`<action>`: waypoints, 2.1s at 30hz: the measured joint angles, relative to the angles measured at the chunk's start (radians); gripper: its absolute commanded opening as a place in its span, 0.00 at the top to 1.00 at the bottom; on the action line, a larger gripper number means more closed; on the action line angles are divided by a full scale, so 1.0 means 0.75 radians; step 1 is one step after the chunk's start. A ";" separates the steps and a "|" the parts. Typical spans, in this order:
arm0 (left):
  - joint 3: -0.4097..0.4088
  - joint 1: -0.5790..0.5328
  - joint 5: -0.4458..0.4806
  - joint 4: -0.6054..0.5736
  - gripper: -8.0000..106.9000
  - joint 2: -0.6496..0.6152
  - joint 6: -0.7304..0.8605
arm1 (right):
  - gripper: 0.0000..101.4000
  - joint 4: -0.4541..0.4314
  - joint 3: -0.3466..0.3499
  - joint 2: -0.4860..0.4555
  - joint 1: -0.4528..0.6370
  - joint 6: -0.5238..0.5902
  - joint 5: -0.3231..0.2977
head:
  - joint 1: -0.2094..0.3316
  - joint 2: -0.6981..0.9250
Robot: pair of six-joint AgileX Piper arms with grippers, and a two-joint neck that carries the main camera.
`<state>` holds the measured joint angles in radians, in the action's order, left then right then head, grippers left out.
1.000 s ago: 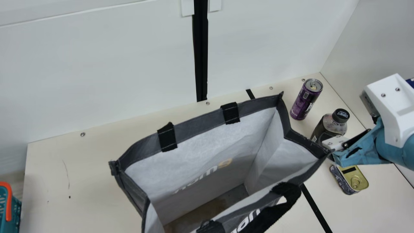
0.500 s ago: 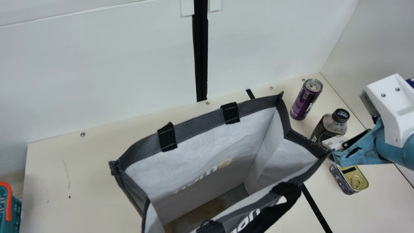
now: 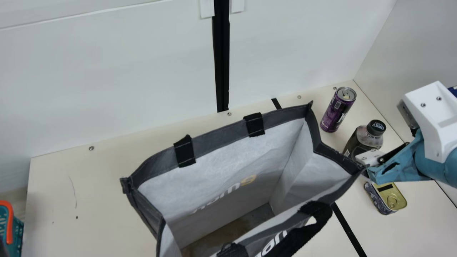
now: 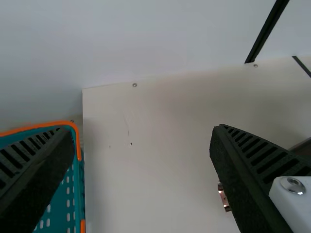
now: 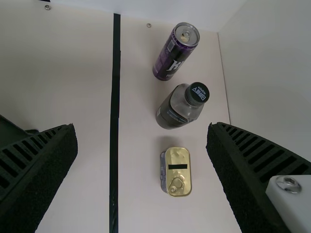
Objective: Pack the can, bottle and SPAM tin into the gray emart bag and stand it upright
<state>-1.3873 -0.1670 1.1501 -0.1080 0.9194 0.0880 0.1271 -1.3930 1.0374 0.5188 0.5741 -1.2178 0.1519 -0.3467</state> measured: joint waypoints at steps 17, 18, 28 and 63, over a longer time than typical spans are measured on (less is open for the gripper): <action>-0.241 -0.224 -0.060 0.072 0.15 0.157 0.015 | 0.06 0.000 0.000 0.000 0.000 0.000 0.000 | 0.000 0.000; -0.251 -0.239 -0.060 0.079 0.15 0.162 0.009 | 0.06 0.000 0.000 0.000 0.000 0.000 0.000 | 0.000 -0.002; -0.362 -0.408 -0.100 0.165 0.15 0.244 -0.033 | 0.06 0.000 0.000 0.000 0.000 0.000 0.000 | 0.000 -0.002; -0.765 -0.848 -0.030 0.087 0.15 0.630 -0.061 | 0.06 0.000 0.000 0.000 0.000 0.000 0.000 | 0.000 0.000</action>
<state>-1.9610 -0.8034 1.1279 -0.0425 1.3916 0.0420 0.1271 -1.3930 1.0374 0.5188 0.5741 -1.2178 0.1519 -0.3467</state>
